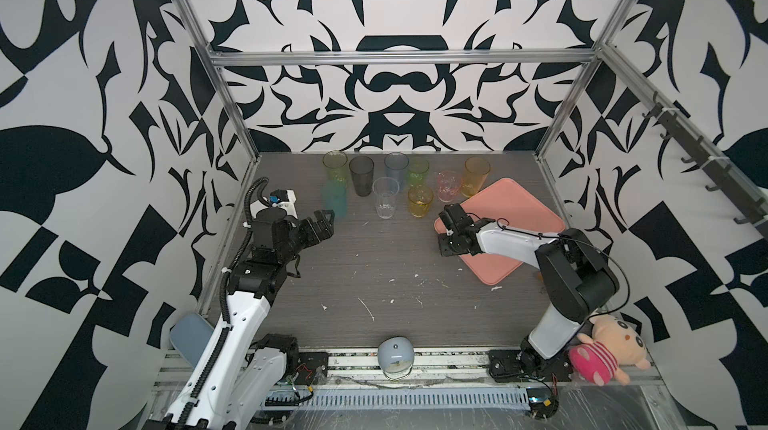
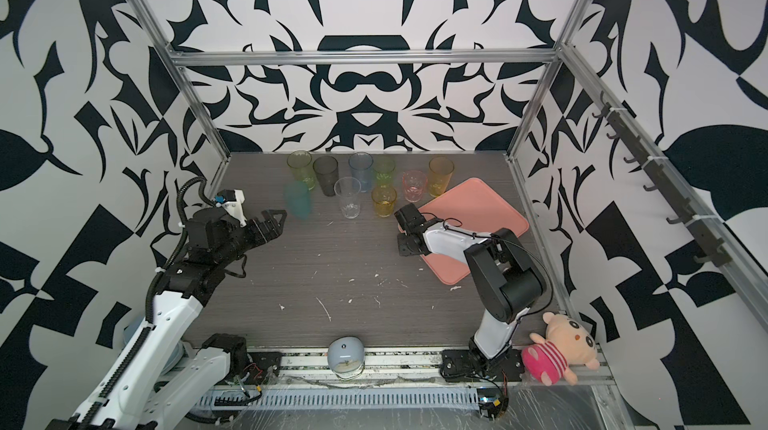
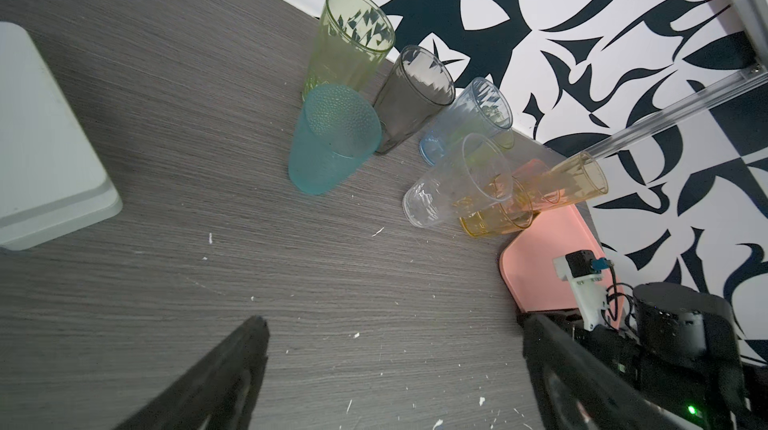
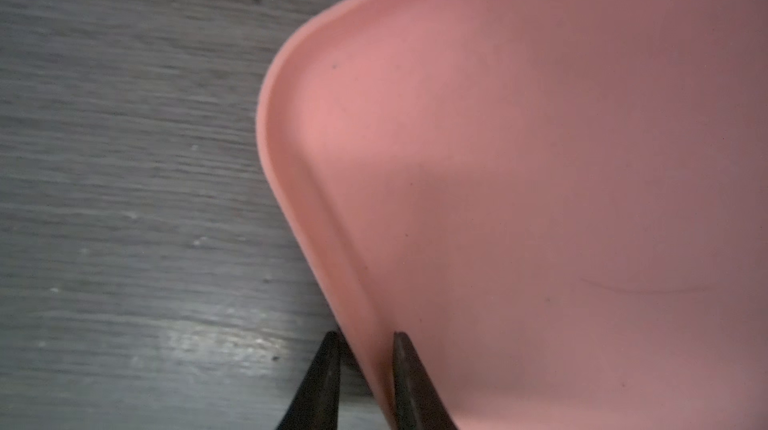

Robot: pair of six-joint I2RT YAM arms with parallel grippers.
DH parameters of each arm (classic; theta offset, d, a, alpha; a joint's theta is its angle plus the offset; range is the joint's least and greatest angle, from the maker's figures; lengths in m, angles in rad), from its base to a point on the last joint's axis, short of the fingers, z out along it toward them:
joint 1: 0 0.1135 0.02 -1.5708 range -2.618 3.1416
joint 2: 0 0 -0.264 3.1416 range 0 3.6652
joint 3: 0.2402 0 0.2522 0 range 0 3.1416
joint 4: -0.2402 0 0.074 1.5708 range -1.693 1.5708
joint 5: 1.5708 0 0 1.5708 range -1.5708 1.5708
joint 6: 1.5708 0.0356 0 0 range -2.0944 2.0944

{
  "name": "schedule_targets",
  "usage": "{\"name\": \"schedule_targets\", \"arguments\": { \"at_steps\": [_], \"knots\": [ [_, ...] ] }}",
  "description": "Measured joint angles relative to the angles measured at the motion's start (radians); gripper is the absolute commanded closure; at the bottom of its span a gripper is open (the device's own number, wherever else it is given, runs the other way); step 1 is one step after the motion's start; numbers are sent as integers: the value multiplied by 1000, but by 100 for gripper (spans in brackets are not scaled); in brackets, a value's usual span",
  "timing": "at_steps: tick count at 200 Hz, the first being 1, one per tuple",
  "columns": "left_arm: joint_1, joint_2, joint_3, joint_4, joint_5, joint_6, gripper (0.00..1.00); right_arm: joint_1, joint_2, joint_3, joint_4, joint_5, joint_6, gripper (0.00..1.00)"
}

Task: Place the glasses into the tray
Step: 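Reach the right gripper to the pink tray's nearest corner and grip its rim, then drag the pink tray toward center with the right gripper while the left reaches in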

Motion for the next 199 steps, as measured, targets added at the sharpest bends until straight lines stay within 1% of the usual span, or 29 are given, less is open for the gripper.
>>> {"name": "schedule_targets", "arguments": {
  "at_steps": [48, 87, 152, 163, 169, 178, 199],
  "knots": [
    [0, -9, 6, -18, -7, 5, 1, 92, 79, 83, 24, 43, 22, 77],
    [0, -9, 6, -22, -7, 5, 1, 164, 104, 101, 56, 57, 61, 78],
    [0, 2, 6, -37, -15, -6, 1, 295, 125, 100, 163, 22, 148, 79],
    [0, 3, 6, -42, -14, -12, 1, 313, 131, 100, 187, 11, 165, 80],
    [0, 5, 6, -43, -14, -17, 1, 323, 135, 100, 202, 3, 173, 82],
    [0, 10, 6, -44, -11, -24, 1, 335, 141, 101, 220, -5, 187, 83],
    [0, 31, 6, -46, 3, -40, 0, 361, 159, 116, 251, -19, 214, 82]
  ]
}}
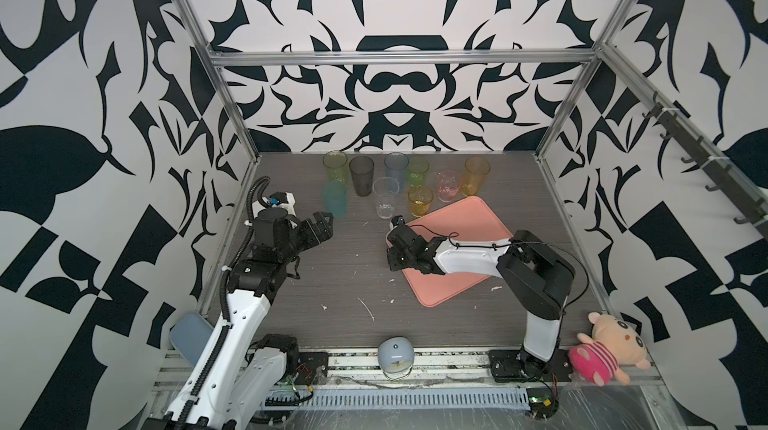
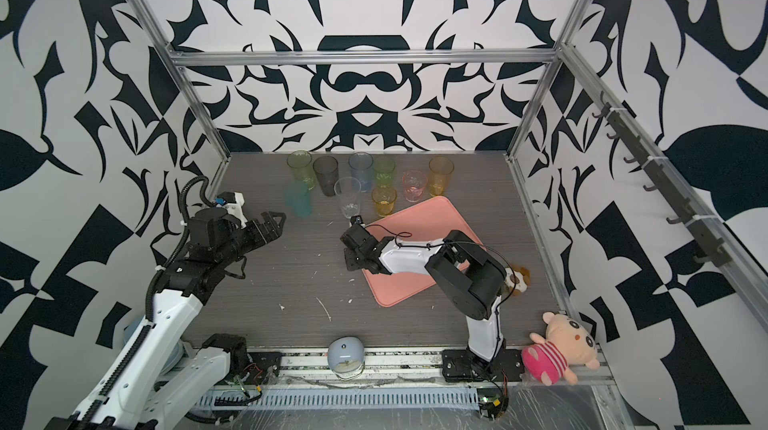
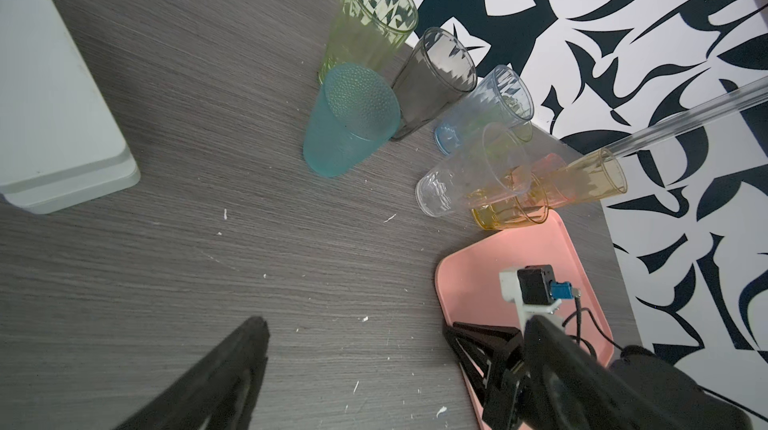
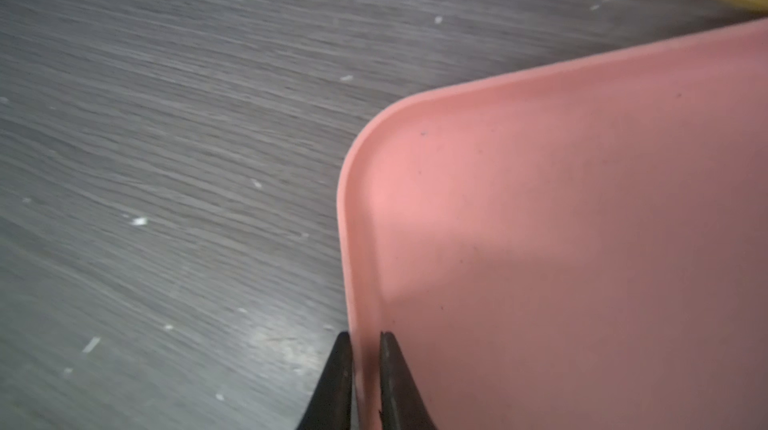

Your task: Place the glasses into the tray

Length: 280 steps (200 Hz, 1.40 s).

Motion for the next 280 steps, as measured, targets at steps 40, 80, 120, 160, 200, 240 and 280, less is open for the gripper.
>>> {"name": "schedule_targets", "arguments": {
  "at_steps": [40, 80, 120, 160, 200, 240, 280],
  "knots": [
    [-24, 44, -9, -22, 18, -40, 0, 35, 24, 41, 10, -47, 26, 76],
    [-147, 87, -17, -30, -42, -92, 1, 39, -39, 50, -31, -58, 1, 63],
    [-321, 171, -15, -29, -165, -166, 0, 39, -291, 15, -41, 18, -75, 50],
    [-518, 324, 37, -38, -315, -250, 1, 37, -519, -80, -15, 162, -195, 45],
    [-669, 512, 163, -69, -426, -323, 5, -24, -610, -222, 39, 209, -303, 41],
    [-758, 668, 246, -103, -482, -401, 7, -177, -650, -314, 89, 193, -353, 39],
    [-814, 798, 345, -145, -504, -472, 10, -277, -726, -463, 196, 195, -353, 38]
  ]
}}
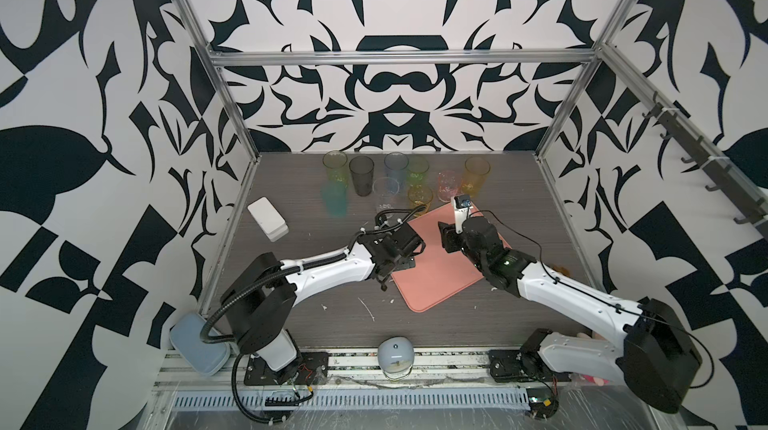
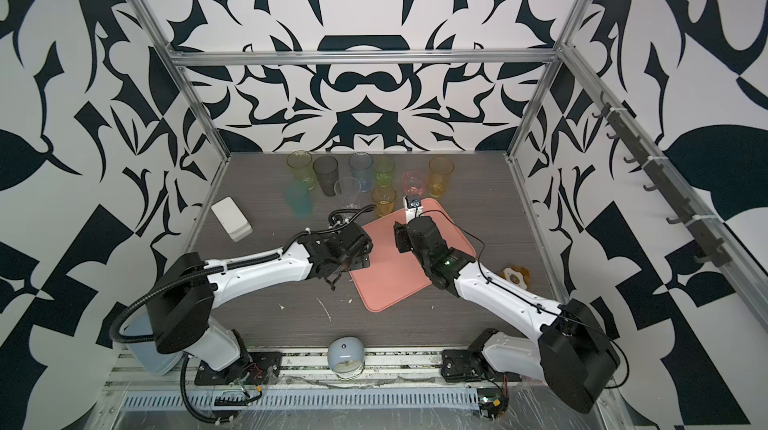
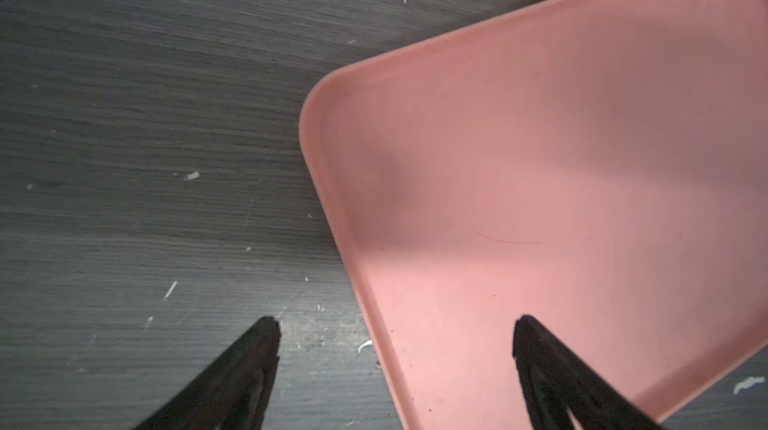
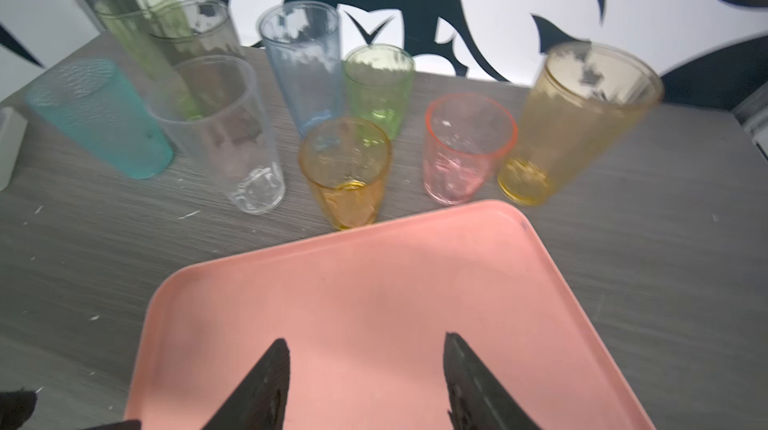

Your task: Place the glasses into the tray

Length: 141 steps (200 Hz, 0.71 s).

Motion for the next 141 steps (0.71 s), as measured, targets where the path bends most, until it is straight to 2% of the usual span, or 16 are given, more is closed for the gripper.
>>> {"name": "schedule_targets", "arguments": {
  "at_steps": [58, 71, 141],
  "knots": [
    [-11, 116, 59, -51, 2, -62, 23, -36, -4, -66, 49, 43, 19, 38],
    [-11, 122, 59, -62, 1, -69, 24, -35, -4, -67, 56, 62, 23, 38],
    [-11, 125, 28, -60, 27, -110, 43, -35, -2, -66, 56, 98, 39, 38]
  ]
}}
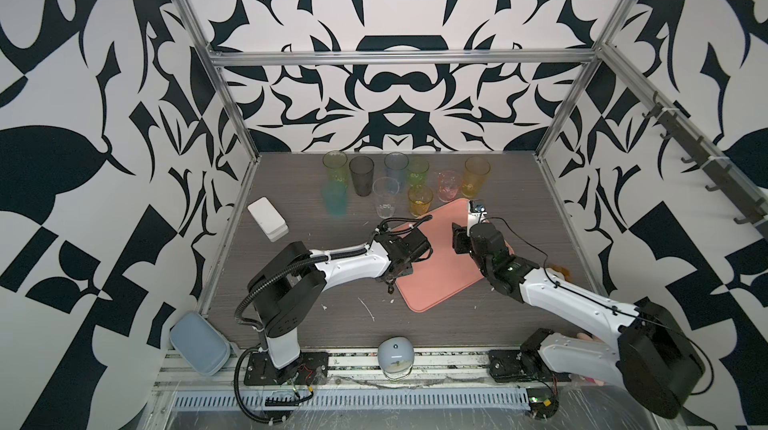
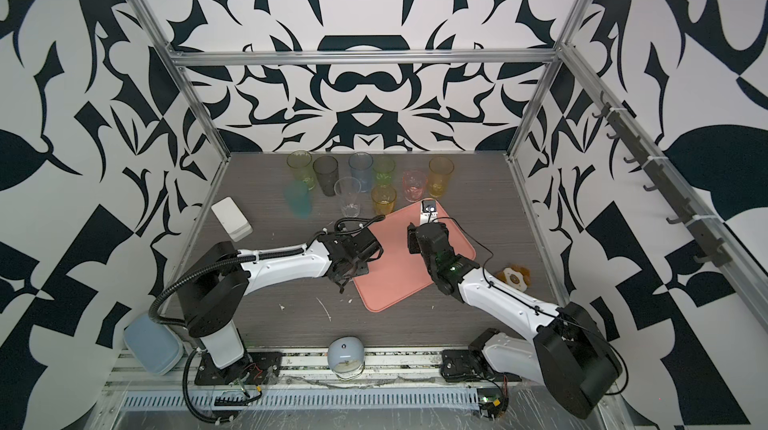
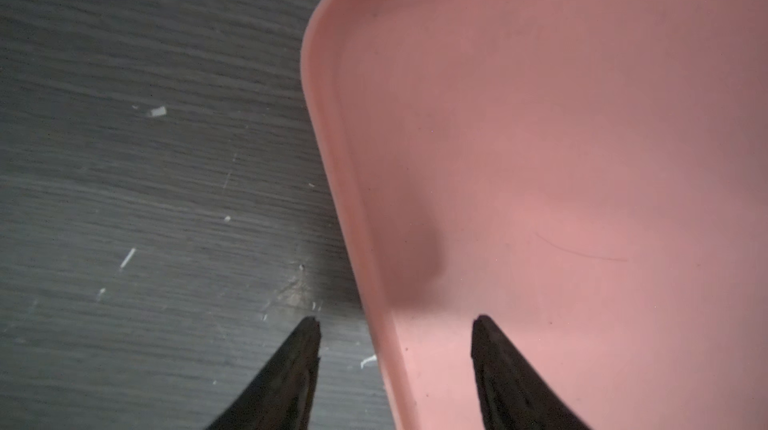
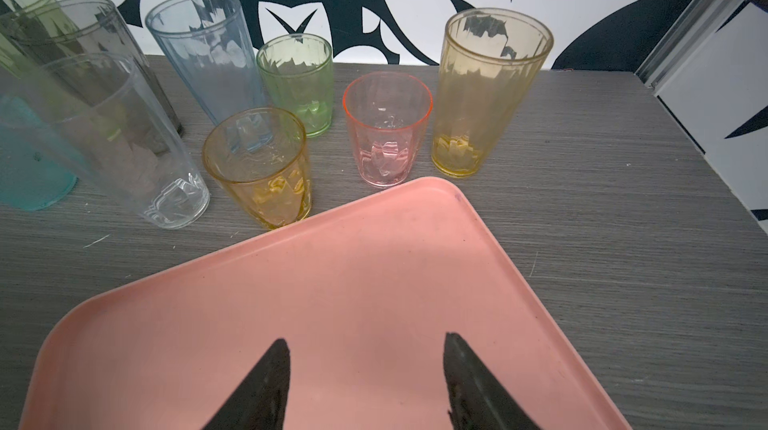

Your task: Place the glasses into the tray

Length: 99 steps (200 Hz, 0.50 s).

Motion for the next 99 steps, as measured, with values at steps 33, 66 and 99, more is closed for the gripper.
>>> {"name": "schedule_targets", "arguments": {
  "at_steps": [33, 66, 99],
  "knots": [
    [0, 0, -3, 5, 12, -6, 54, 0, 21, 0, 0, 1, 0, 38],
    [0, 0, -14, 18, 26, -5, 60, 0, 35, 0, -1, 1, 0, 38],
    [0, 2, -40, 24, 36, -7, 66, 0, 45, 0, -1, 0, 1, 38]
  ]
}}
